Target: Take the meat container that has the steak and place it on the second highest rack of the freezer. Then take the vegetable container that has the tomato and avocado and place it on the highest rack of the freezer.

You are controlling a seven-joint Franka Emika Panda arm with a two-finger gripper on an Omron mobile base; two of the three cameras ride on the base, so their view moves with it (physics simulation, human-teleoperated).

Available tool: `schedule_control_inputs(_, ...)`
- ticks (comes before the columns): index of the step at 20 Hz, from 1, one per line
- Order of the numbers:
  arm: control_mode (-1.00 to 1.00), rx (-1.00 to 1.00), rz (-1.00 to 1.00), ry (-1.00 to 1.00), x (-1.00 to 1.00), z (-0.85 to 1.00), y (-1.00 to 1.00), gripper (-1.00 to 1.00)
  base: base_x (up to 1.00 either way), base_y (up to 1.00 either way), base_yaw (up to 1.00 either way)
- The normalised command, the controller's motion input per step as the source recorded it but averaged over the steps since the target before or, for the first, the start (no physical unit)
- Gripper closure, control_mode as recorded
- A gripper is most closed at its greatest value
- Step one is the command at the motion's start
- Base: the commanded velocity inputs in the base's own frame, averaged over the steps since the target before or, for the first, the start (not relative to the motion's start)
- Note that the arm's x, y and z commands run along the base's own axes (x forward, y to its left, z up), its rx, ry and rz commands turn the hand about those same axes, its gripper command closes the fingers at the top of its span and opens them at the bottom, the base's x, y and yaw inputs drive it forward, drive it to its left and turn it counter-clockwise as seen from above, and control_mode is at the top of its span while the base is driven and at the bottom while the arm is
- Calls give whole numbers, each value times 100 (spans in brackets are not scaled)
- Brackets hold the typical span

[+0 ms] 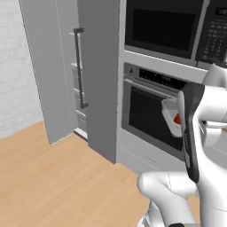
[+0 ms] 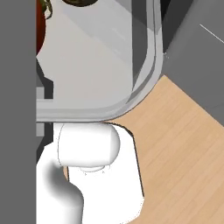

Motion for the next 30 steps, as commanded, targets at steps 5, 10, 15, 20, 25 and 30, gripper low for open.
schedule_control_inputs(5, 100, 0, 0, 0, 0, 0, 0, 100, 69, 72, 22)
schedule_control_inputs(10, 100, 0, 0, 0, 0, 0, 0, 100, 72, 73, 21)
schedule_control_inputs(15, 100, 0, 0, 0, 0, 0, 0, 100, 56, 85, 3)
schedule_control_inputs(20, 100, 0, 0, 0, 0, 0, 0, 100, 33, 80, -23)
schedule_control_inputs(25, 100, 0, 0, 0, 0, 0, 0, 100, 29, 73, -42)
schedule_control_inputs(30, 100, 0, 0, 0, 0, 0, 0, 100, 39, 66, -48)
